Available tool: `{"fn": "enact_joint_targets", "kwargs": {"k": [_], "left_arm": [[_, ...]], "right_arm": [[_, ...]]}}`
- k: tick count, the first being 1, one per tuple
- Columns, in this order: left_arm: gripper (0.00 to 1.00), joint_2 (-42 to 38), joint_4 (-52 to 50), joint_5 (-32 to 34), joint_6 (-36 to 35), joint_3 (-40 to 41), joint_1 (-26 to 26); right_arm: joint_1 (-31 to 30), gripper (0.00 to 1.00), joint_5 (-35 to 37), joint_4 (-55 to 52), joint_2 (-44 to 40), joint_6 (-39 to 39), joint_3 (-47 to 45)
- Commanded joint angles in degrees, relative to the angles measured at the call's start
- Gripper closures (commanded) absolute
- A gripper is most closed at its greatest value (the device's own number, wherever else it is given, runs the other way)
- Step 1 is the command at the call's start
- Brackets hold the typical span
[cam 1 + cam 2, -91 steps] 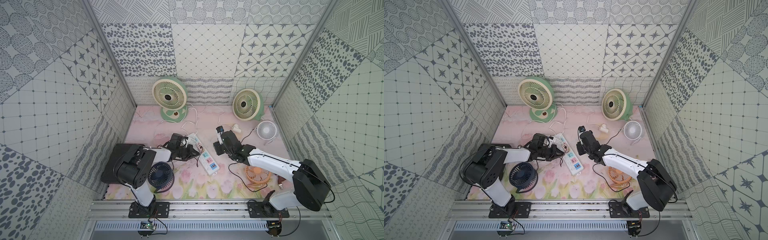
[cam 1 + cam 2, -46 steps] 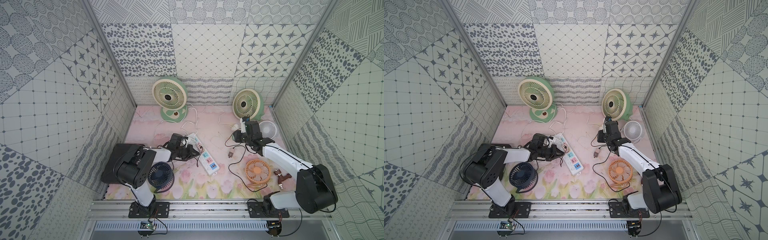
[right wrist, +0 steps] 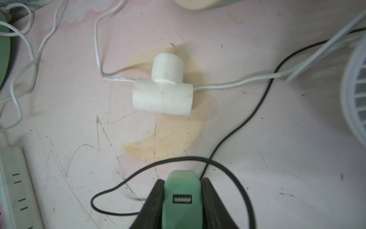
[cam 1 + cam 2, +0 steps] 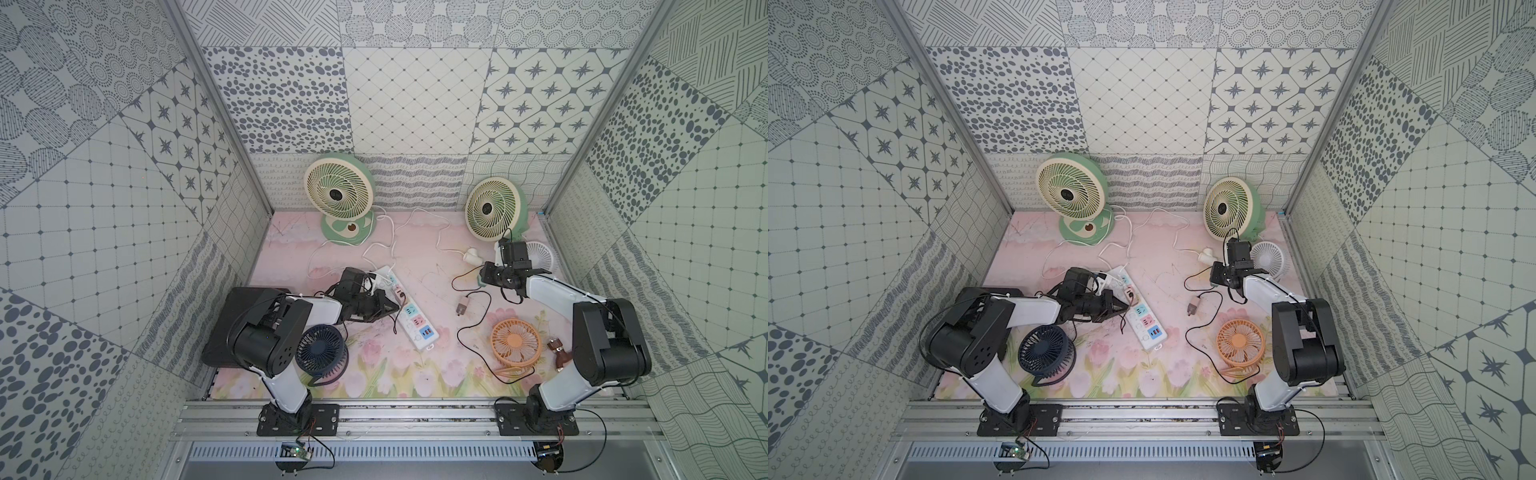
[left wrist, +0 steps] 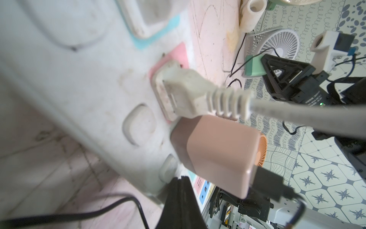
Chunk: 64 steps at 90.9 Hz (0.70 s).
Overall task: Unplug the desk fan from the power strip
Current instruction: Place the plug at the center of the board.
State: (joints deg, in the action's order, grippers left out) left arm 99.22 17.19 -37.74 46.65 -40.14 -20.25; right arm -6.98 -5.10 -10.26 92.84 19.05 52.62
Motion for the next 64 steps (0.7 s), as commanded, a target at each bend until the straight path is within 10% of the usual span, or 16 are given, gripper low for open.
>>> {"fn": "enact_joint_targets", "kwargs": {"k": [1, 64], "left_arm": [[1.0, 0.42, -6.4, 5.0, -1.3, 0.77, 0.35], [1.0, -0.28, -6.62, 4.73, -1.48, 1.03, 0.78]], "right_arm": [[0.55, 0.85, -1.2, 1.74, 1.17, -0.68, 2.8], [0.75, 0.54, 1.56, -1.87, -1.19, -3.56, 5.23]]}}
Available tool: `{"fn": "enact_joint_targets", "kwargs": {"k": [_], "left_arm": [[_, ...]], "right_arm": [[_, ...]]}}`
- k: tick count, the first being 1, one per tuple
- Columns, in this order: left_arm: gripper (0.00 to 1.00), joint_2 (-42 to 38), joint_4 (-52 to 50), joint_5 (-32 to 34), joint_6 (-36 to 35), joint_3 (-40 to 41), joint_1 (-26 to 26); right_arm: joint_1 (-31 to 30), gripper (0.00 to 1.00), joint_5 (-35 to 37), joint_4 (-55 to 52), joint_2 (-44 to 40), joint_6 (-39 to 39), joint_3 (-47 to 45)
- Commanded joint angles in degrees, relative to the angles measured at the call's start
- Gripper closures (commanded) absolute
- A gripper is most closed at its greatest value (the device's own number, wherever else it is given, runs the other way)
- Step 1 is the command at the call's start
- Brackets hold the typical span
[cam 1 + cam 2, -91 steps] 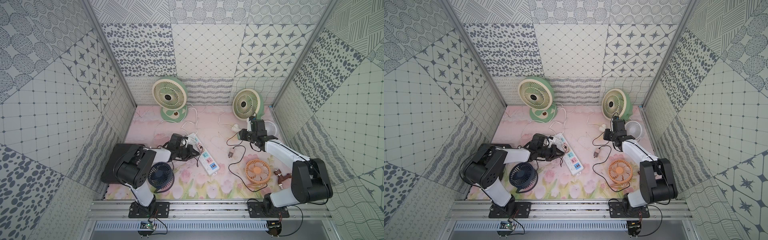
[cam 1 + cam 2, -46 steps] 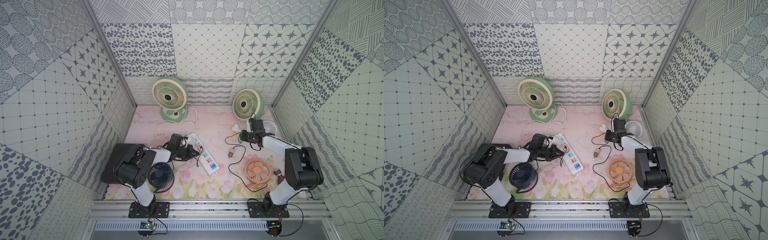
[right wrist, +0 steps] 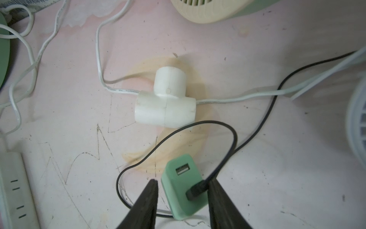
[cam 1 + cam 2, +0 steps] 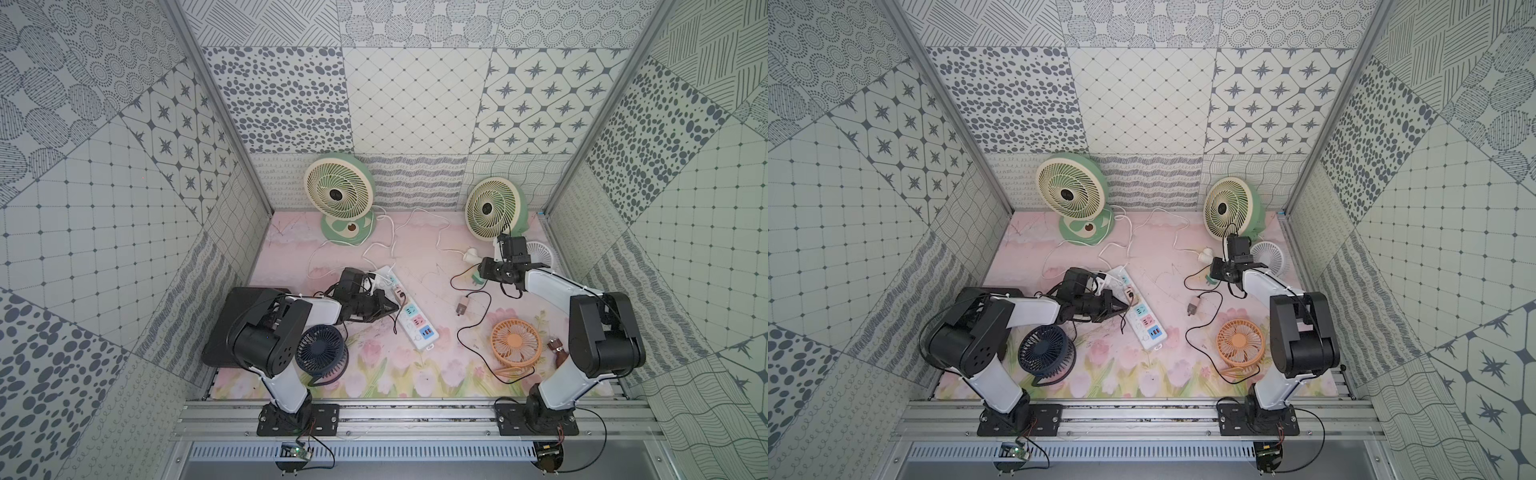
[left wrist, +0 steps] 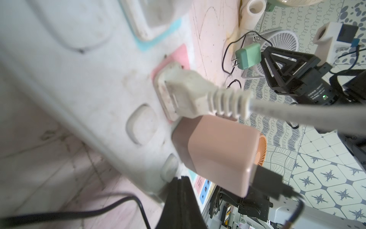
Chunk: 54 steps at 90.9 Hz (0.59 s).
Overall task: Unplug the desk fan from the power strip
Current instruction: Place the plug at the center of the board, then remove the plug from the socket.
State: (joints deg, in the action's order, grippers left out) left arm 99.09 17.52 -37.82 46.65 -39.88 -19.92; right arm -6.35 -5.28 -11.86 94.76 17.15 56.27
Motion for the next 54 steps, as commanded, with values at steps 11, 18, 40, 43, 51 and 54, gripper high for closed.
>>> {"fn": "enact_joint_targets", "kwargs": {"k": [11, 18, 40, 43, 51, 54], "left_arm": [[1.0, -0.54, -7.2, 4.94, -1.65, 0.77, 0.63], [1.0, -0.81, -7.32, 4.95, -1.74, 0.77, 0.7], [1.0, -1.37, -6.82, 4.57, -1.5, 0.51, 1.2], [1.0, -1.43, -6.66, 4.53, -1.38, 0.5, 1.2], [1.0, -1.67, -6.13, 4.49, -1.14, 0.51, 1.18], [1.0, -1.77, -5.94, 4.51, -0.99, 0.5, 1.29]], "right_arm": [[-0.41, 0.54, 3.21, -1.0, -5.91, -2.8, 1.46], [-1.47, 0.53, 2.56, -1.06, -7.51, -3.95, 1.18], [-10.23, 0.53, 0.33, -0.89, -10.17, -10.93, 0.03], [-11.49, 0.53, 0.37, -0.81, -10.45, -11.79, -0.28], [-15.28, 0.53, -1.15, -0.48, -10.78, -13.8, -1.13], [-16.87, 0.53, -1.94, -0.26, -10.74, -14.29, -1.52]]}}
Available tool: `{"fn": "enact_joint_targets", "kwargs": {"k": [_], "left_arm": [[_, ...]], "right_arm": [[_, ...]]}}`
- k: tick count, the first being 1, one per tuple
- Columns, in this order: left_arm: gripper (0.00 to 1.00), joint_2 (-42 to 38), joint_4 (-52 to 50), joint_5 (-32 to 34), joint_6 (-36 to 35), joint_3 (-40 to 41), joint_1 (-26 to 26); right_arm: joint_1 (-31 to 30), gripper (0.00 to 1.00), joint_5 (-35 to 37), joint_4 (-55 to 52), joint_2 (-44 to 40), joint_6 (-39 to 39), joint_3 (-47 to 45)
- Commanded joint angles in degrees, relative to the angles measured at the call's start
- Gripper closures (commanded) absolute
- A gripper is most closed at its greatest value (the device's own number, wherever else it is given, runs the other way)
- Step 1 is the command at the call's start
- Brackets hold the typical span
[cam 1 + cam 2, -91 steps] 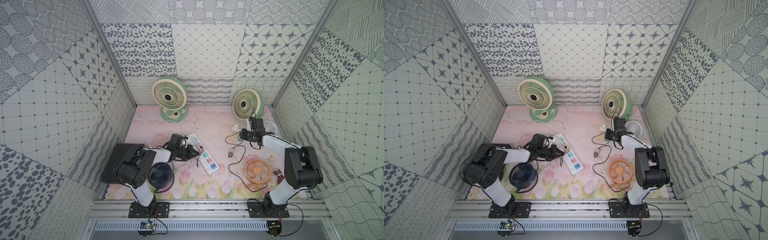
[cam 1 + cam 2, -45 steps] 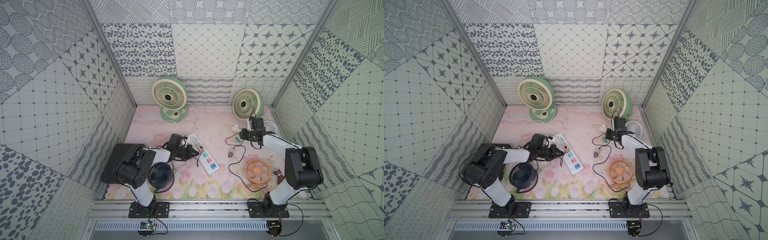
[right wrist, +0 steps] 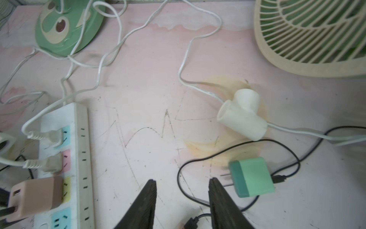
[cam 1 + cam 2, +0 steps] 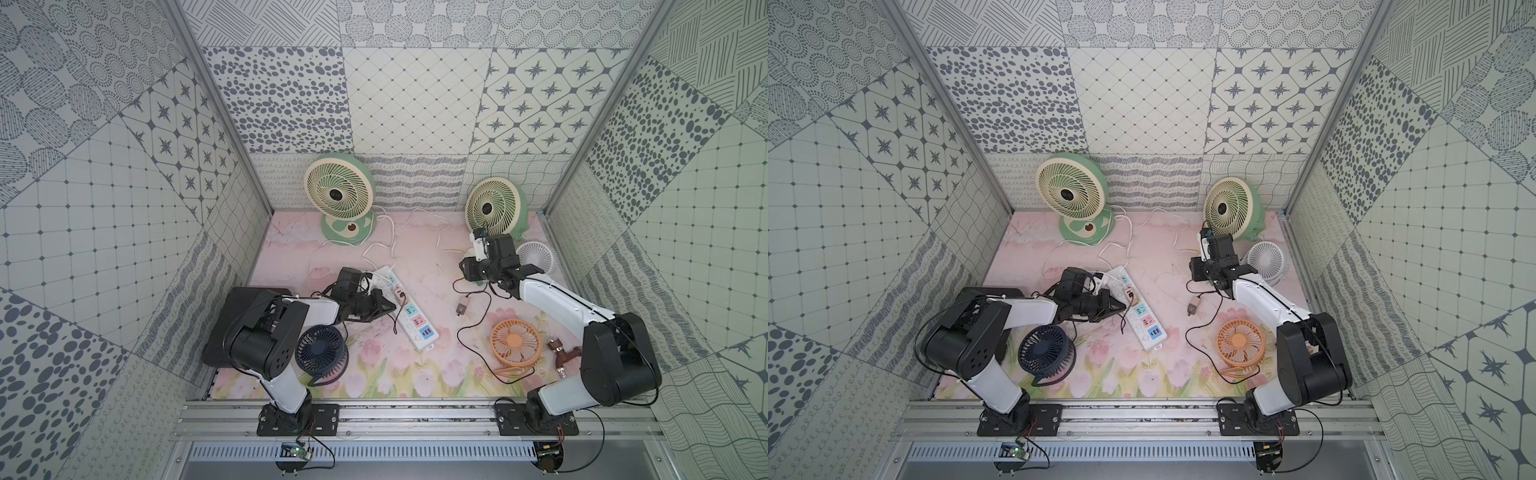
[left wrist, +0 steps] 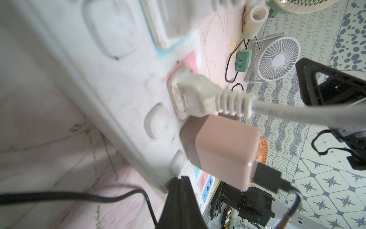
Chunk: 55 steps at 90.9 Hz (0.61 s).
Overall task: Unplug the desk fan from the power strip
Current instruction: Remove the plug from the socket.
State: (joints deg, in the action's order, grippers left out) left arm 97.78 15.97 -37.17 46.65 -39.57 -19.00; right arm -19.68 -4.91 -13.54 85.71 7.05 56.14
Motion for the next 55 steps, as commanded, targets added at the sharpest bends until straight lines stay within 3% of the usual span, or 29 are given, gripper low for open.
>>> {"fn": "enact_joint_targets", "kwargs": {"k": [1, 22, 55], "left_arm": [[1.0, -0.47, -4.33, 3.86, -0.97, 0.2, 0.33], [1.0, -0.83, -2.54, 3.71, 0.19, 0.1, 0.24], [1.0, -1.66, -1.47, 3.88, 1.07, 0.41, 0.28]], "right_arm": [[-3.97, 0.53, -2.57, 1.55, -1.6, -4.35, -1.47], [-12.57, 0.53, -4.82, 3.91, 0.23, -6.11, -2.86], [-21.06, 0.52, -4.51, 11.43, 6.51, -3.51, -2.83]]}}
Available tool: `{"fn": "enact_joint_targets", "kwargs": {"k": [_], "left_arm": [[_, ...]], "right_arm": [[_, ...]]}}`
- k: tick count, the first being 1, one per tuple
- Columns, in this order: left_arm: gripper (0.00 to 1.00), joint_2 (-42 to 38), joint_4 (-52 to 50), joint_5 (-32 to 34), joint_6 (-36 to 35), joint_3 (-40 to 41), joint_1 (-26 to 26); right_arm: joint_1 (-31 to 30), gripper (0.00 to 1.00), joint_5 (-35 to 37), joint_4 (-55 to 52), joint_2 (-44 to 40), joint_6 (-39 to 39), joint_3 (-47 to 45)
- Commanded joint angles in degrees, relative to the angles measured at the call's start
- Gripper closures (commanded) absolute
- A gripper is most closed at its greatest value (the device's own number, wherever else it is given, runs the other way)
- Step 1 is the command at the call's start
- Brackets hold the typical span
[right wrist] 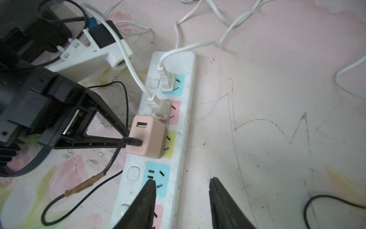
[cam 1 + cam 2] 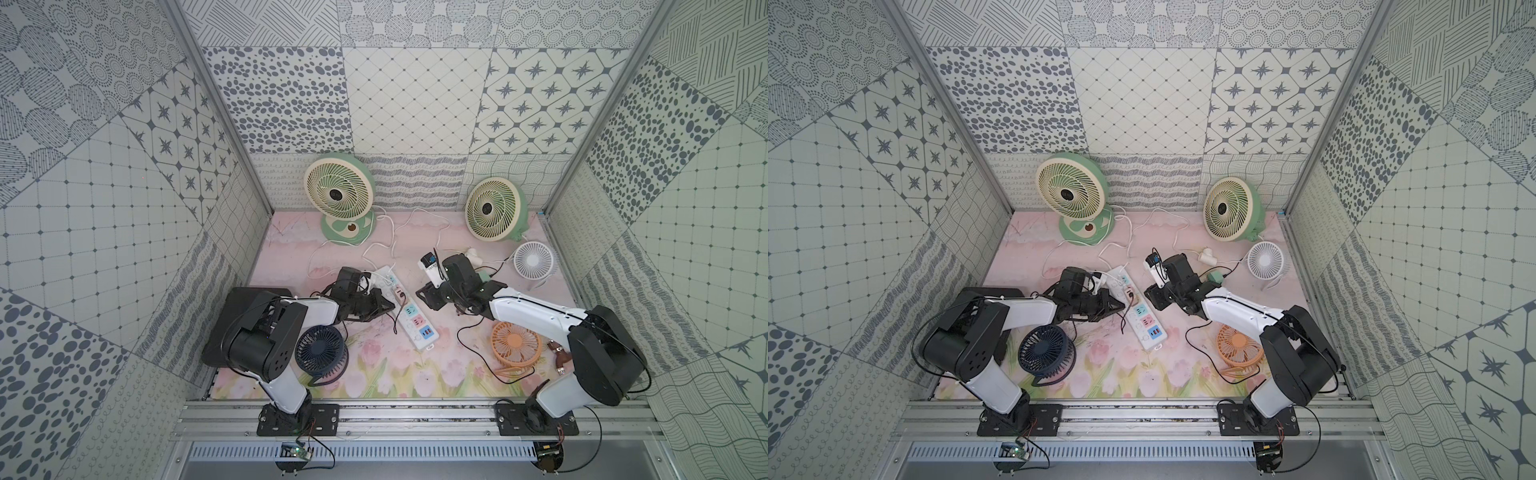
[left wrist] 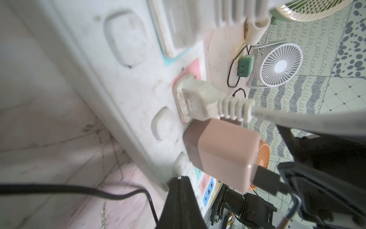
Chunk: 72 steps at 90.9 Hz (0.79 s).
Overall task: Unplug the desk fan from the power strip
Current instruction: Remove the plug from the socket.
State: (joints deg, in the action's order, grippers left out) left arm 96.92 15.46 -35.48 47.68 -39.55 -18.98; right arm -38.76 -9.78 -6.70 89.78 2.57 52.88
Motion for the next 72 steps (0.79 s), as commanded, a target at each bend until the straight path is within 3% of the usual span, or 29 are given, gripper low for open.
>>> {"fn": "enact_joint_targets", "kwargs": {"k": [1, 27, 72], "left_arm": [[1.0, -0.83, -0.92, 2.23, 0.0, 0.42, 0.26], [1.0, -1.3, -1.21, 2.68, -0.19, 0.87, 0.32], [1.0, -0.48, -0.73, 2.42, -0.22, 1.04, 0.31]], "right_arm": [[-2.22, 0.52, 0.37, 4.76, 2.7, 1.09, 0.58], [-5.53, 0.51, 0.12, 7.08, 8.51, 1.95, 3.17], [-8.38, 0.57, 7.76, 12.55, 11.71, 4.81, 4.47]]}}
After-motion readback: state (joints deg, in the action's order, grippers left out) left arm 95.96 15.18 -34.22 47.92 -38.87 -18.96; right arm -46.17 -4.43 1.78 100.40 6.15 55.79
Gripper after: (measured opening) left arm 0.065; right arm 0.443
